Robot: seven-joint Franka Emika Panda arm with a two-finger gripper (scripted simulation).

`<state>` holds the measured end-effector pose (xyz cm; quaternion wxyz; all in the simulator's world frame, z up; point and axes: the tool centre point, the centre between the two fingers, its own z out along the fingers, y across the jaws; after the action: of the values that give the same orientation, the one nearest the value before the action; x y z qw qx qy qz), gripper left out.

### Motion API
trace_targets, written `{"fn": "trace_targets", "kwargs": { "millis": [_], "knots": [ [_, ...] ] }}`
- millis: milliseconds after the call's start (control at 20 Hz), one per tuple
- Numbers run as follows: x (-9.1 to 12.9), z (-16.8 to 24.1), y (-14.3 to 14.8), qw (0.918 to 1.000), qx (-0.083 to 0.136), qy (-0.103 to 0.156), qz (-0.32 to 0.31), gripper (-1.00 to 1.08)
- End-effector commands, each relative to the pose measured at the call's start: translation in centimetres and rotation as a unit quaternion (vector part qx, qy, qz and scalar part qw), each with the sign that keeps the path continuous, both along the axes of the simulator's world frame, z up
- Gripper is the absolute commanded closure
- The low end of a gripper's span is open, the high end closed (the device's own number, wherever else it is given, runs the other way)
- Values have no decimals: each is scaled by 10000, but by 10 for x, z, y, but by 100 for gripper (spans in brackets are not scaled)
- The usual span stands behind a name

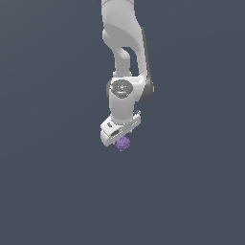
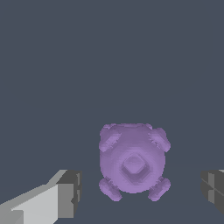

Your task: Pick up the object and move it to a goal position.

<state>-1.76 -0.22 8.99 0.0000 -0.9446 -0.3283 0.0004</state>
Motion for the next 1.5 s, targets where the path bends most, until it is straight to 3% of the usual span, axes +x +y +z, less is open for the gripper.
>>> {"fn": "trace_targets", "kwargs": {
  "millis": [0, 850, 900, 1450],
  "knots": [
    [0, 0, 0, 10000, 0, 0, 1, -92],
    [0, -50, 0, 10000, 1, -3, 25, -92],
    [0, -50, 0, 10000, 1, -3, 25, 108],
    [0, -49, 0, 10000, -1, -8, 24, 108]
  ]
}}
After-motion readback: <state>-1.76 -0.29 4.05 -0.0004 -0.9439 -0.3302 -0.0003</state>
